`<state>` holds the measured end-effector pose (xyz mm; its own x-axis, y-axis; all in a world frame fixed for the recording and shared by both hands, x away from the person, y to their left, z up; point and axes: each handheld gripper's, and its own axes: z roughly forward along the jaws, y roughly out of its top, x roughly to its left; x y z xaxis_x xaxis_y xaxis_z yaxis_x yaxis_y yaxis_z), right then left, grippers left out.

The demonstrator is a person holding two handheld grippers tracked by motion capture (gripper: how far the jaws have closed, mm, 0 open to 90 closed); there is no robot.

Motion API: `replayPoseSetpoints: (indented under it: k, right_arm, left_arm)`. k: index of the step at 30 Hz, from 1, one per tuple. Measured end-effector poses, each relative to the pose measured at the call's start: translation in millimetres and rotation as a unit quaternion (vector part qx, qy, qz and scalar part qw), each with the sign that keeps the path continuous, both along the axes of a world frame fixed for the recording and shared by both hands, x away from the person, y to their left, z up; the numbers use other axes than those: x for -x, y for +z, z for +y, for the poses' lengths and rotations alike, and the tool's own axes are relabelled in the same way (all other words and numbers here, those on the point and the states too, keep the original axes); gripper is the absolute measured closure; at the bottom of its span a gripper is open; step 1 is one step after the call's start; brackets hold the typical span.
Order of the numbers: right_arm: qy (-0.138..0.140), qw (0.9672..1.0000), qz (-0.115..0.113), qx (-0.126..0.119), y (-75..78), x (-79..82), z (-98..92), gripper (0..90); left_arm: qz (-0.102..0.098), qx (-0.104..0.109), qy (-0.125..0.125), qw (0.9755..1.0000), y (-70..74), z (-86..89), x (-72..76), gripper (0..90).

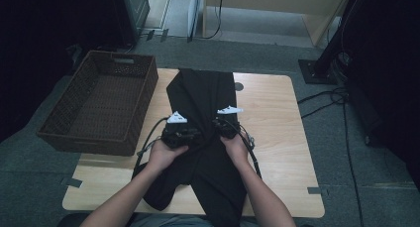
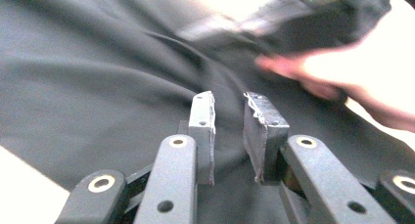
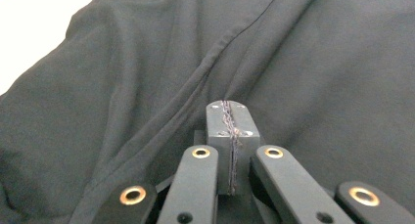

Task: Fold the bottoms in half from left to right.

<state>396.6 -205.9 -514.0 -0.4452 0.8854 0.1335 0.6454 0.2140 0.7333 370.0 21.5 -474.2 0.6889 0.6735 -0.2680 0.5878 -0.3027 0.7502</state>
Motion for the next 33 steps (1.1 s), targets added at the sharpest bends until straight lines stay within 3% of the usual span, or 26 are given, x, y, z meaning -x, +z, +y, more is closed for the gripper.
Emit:
replayPoseSetpoints:
  k: [4, 7, 9, 12, 14, 15, 17, 19, 22, 23, 26, 31, 33]
  right_arm:
    - [-0.001, 0.9999, -0.015, 0.005, 8.9, 4.2, -6.0, 90.0]
    - [-0.003, 0.9998, -0.017, -0.001, 14.4, 5.5, -13.5, 90.0]
    - [-0.002, 0.9998, -0.02, 0.005, 17.1, 6.7, -17.1, 90.0]
    - [-0.006, 0.9997, -0.022, 0.002, 21.0, 8.1, -25.7, 90.0]
    - [-0.005, 0.9997, -0.025, 0.001, 23.7, 9.2, -31.2, 90.0]
    - [-0.006, 0.9997, -0.026, 0.001, 25.2, 9.9, -33.1, 90.0]
    - [-0.006, 0.9996, -0.027, 0.006, 27.6, 11.2, -37.0, 90.0]
    - [-0.008, 0.9995, -0.023, 0.018, 26.4, 12.2, -39.1, 89.5]
    - [-0.04, 0.9965, -0.02, 0.071, 19.0, 14.3, -45.7, 89.5]
    - [-0.051, 0.9963, -0.019, 0.066, 16.7, 14.2, -51.7, 86.8]
    - [-0.06, 0.9979, -0.019, 0.013, 18.9, 15.3, -62.2, 81.1]
    - [-0.037, 0.9984, -0.041, -0.01, 28.5, 12.5, -43.6, 71.9]
    - [-0.026, 0.9986, -0.042, -0.021, 29.6, 8.5, -33.5, 63.5]
  left_arm:
    - [0.009, -0.023, 0.039, 0.9989, -4.6, 8.6, -23.6, 72.2]
    - [0.018, -0.053, 0.053, 0.997, -18.2, 8.3, -35.9, 72.2]
    - [0.028, -0.062, 0.059, 0.996, -25.9, 8.3, -41.3, 72.2]
    - [0.028, -0.057, 0.056, 0.9964, -29.9, 7.3, -42.8, 71.8]
    - [0.028, -0.072, 0.041, 0.9962, -33.5, 3.3, -42.1, 71.8]
    - [0.018, -0.081, 0.037, 0.9959, -33.4, 2.4, -41.3, 72.1]
    - [0.017, -0.085, 0.035, 0.9956, -33.2, 0.8, -40.8, 73.8]
    - [0.014, -0.09, 0.036, 0.9951, -33.0, -0.5, -40.0, 74.9]
    - [0.018, -0.089, 0.037, 0.9951, -32.8, 0.3, -39.5, 74.6]
    - [0.02, -0.086, 0.038, 0.9954, -32.9, 1.0, -39.7, 74.4]
    - [0.02, -0.085, 0.04, 0.9954, -33.2, 0.9, -39.4, 74.5]
    - [0.025, -0.079, 0.042, 0.9956, -33.3, 1.6, -39.7, 74.4]
    - [0.023, -0.078, 0.042, 0.9958, -33.7, 1.8, -39.4, 74.3]
